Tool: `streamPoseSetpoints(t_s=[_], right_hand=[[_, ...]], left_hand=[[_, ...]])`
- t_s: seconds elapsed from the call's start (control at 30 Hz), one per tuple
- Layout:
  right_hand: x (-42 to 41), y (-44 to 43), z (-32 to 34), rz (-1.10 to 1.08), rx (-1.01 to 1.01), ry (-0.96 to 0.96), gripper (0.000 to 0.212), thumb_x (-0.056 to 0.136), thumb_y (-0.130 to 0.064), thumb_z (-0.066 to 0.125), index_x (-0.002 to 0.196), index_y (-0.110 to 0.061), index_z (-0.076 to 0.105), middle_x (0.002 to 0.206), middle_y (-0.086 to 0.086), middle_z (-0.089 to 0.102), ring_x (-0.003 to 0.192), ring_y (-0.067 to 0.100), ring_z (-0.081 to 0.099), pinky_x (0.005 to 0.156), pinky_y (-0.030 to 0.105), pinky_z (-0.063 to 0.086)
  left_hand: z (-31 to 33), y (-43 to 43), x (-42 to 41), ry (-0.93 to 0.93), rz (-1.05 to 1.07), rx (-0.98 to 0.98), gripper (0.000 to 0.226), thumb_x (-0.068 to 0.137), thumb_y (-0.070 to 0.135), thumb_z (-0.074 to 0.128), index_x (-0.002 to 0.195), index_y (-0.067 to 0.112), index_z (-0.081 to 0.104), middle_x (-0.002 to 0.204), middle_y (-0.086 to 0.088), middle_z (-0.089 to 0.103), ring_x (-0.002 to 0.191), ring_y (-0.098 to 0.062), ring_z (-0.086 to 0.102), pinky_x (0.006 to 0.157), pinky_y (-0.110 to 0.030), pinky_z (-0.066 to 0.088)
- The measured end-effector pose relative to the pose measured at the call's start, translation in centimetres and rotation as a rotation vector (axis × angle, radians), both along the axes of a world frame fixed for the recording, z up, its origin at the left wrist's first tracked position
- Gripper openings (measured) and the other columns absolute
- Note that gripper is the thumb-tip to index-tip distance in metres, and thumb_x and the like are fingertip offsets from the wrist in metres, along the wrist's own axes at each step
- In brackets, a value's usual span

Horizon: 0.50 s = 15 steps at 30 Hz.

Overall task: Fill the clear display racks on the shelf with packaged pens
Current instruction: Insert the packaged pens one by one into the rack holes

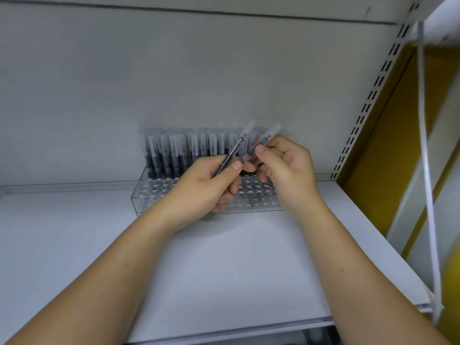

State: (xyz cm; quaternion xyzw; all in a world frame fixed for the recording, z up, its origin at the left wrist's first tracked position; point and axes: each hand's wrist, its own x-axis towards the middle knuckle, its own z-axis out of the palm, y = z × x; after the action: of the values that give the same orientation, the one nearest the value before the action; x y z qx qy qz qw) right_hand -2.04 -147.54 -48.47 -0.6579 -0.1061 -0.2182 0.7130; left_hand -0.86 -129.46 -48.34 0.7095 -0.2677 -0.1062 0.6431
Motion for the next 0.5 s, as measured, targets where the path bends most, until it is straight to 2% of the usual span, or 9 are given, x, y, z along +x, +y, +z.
streamPoseSetpoints(t_s=[0.07,0.13,0.2,0.33,0.43,0.5], right_hand=[[0.1,0.7,0.2,-0.015,0.080,0.006,0.011,0.089,-0.017,0.064,0.093,-0.007,0.068,0.082,0.010,0.074,0.072,0.026,0.069,0.055,0.031,0.043],[0.3,1.4,0.6,-0.037,0.128,0.011,0.011,0.090,-0.017,0.060,0.095,-0.009,0.066,0.082,0.010,0.073,0.072,0.028,0.071,0.056,0.030,0.046],[0.4,2.2,1.3,-0.055,0.119,-0.007,0.011,0.091,-0.016,0.057,0.097,-0.011,0.064,0.082,0.009,0.070,0.071,0.027,0.072,0.056,0.028,0.048],[1.0,4.8,2.7,-0.078,-0.007,-0.078,0.016,0.101,-0.003,0.052,0.100,-0.014,0.064,0.081,0.005,0.069,0.071,0.023,0.072,0.060,0.029,0.053],[1.4,7.8,3.4,-0.098,-0.131,-0.097,0.016,0.103,0.001,0.050,0.099,-0.010,0.060,0.088,0.009,0.067,0.068,0.013,0.071,0.062,0.025,0.055],[1.9,10.0,3.5,-0.113,-0.204,-0.103,0.019,0.103,-0.001,0.051,0.095,-0.016,0.059,0.087,0.006,0.066,0.067,0.013,0.070,0.062,0.024,0.054]], left_hand=[[0.4,0.9,0.2,-0.128,0.085,0.133,0.040,0.111,0.032,0.048,0.089,0.003,0.064,0.061,-0.011,0.049,0.053,-0.021,0.040,0.054,-0.033,0.036],[0.9,2.2,0.4,-0.259,0.183,0.293,0.040,0.110,0.036,0.048,0.078,0.015,0.062,0.055,0.005,0.055,0.052,-0.016,0.048,0.059,-0.033,0.041],[1.3,3.9,0.5,-0.322,0.236,0.353,0.035,0.108,0.038,0.048,0.081,0.025,0.065,0.060,0.014,0.060,0.055,-0.007,0.052,0.062,-0.031,0.043],[0.9,8.8,0.6,-0.333,0.331,0.375,0.026,0.109,0.032,0.049,0.101,0.029,0.074,0.075,0.013,0.067,0.061,-0.003,0.056,0.063,-0.027,0.043],[0.4,12.2,1.0,-0.322,0.409,0.369,0.025,0.108,0.026,0.050,0.098,0.027,0.073,0.070,0.012,0.065,0.061,-0.008,0.055,0.064,-0.029,0.044],[0.5,13.8,1.2,-0.333,0.442,0.389,0.024,0.107,0.025,0.051,0.096,0.026,0.073,0.064,0.011,0.058,0.058,-0.008,0.050,0.061,-0.029,0.041]])
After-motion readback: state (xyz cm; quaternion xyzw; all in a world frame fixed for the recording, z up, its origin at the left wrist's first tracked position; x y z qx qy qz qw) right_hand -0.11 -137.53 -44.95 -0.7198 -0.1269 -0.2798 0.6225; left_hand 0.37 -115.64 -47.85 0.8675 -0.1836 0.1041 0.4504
